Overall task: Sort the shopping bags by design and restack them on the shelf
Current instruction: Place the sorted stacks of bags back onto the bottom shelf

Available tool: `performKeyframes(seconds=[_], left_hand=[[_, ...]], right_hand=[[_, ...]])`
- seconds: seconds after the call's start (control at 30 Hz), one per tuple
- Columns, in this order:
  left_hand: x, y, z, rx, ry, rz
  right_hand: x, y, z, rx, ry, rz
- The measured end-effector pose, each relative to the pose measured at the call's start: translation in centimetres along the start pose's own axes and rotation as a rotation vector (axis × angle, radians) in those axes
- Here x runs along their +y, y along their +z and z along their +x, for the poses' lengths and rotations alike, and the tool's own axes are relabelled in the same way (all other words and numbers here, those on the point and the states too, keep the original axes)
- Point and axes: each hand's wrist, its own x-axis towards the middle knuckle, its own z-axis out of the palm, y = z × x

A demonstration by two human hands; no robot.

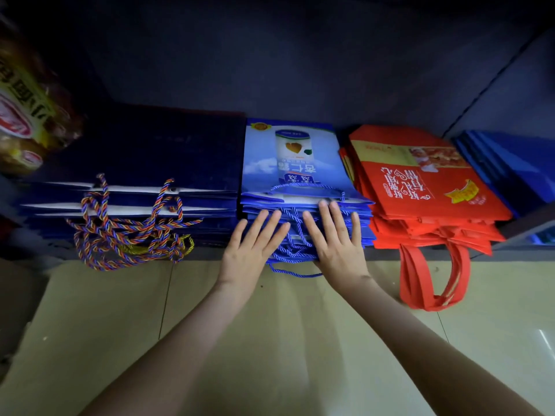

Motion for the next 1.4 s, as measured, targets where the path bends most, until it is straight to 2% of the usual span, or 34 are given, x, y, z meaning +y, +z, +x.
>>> performKeyframes(seconds=[0.13,0.23,0.3,0.47,0.53,0.6,0.67,0.77,0.9,1.0,1.1,1.17,1.2,1.3,1.4], left_hand=[[0.7,-1.1,1.9,-0.047,0.115,0.053],[0.7,-1.4,3.6,-0.049,0.156,-0.020],[1.0,-1.0,3.4,-0.034,0.109,-0.034],[2.0,-1.0,3.2,-0.053,-0.004,-0.033],[1.8,-1.5,3.4,-0.053,-0.011,-0.071],[1.7,-2.0,3.3,-0.097,-0.008,-0.069],[1.9,-2.2,2.9,-0.142,0.011,-0.034],[1.9,-2.0,2.7,-0.154,0.052,0.029],[1.2,-2.1,2.9,-0.173,0.089,-0.012],[1.2,-1.7,3.5,-0.176,0.073,-0.095],[1.8,-1.1,3.5,-0.140,0.062,-0.123],[2.1,-1.0,3.2,-0.127,0.041,-0.114],[2.2,-0.9,3.0,-0.117,0.030,-0.104],[2.7,-0.9,2.0,-0.044,0.029,-0.103],[3.4,-1.0,0.9,-0.030,0.083,-0.162]], right_hand=[[-0.2,0.0,0.0,0.026,-0.005,0.016],[0.6,-0.8,0.1,0.048,-0.026,0.115],[1.7,-1.2,-0.7,0.047,-0.025,0.244],[4.2,-1.7,-2.3,0.073,0.138,0.635],[4.2,-2.1,-2.2,0.130,0.305,0.930],[4.3,-2.9,-1.6,0.174,0.603,1.201],[4.9,-3.2,-1.1,0.056,0.813,1.329],[5.2,-3.2,-0.7,-0.225,0.915,1.514],[4.8,-3.1,0.1,-0.246,0.912,1.758],[4.0,-3.2,0.1,-0.263,0.826,1.833],[4.0,-2.9,-1.0,-0.334,0.749,1.799],[3.9,-2.9,-1.0,-0.314,0.715,1.632],[3.9,-2.7,-1.3,-0.287,0.618,1.445],[3.4,-1.4,-3.6,-0.188,0.303,0.658],[4.0,-0.6,-4.6,-0.097,0.232,0.310]])
